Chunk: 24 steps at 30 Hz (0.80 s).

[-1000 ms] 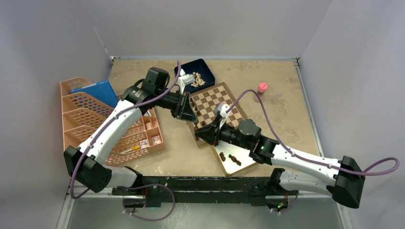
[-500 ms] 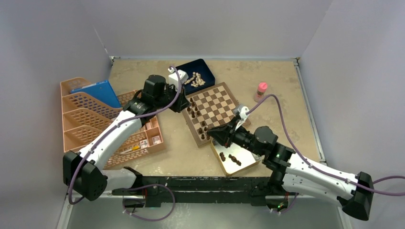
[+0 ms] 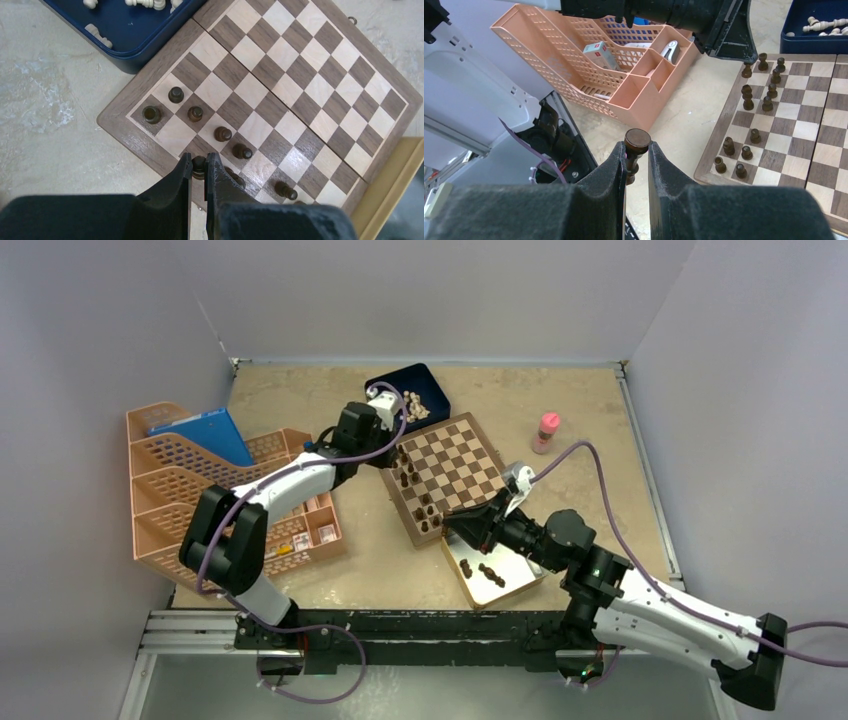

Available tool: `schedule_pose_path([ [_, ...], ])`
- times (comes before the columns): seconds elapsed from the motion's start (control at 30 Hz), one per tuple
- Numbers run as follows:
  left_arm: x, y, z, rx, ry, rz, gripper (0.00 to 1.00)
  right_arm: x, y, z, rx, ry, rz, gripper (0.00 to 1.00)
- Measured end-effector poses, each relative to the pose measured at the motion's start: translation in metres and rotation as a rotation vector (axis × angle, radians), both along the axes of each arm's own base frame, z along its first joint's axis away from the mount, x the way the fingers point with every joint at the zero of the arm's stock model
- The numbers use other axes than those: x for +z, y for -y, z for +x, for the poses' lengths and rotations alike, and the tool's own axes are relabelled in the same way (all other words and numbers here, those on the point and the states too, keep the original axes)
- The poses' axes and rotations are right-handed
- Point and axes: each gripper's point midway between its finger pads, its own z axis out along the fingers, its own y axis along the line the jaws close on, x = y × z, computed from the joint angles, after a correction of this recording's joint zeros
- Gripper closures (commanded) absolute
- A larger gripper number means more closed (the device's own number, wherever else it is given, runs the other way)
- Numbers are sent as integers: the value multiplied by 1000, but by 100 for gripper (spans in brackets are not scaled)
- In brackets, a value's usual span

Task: Set up the chess pieces on the board
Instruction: Place the chess piece on the chessboard.

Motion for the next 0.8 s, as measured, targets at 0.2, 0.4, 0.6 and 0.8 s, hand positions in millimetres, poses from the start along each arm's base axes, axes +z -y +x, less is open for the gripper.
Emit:
schedule_pose_path([
  [0.2,5,3,15,37,59,-29,100,3,7,-4,-1,7,2,97],
  [0.4,1,3,18,42,99,-47,100,6,9,-5,-1,18,7,97],
  [0.6,-6,-1,17,60,96,-40,100,-2,11,-4,-6,6,-22,97],
  [0.8,-12,-4,15,67,95,-34,100,-4,10,-4,-9,7,-30,97],
])
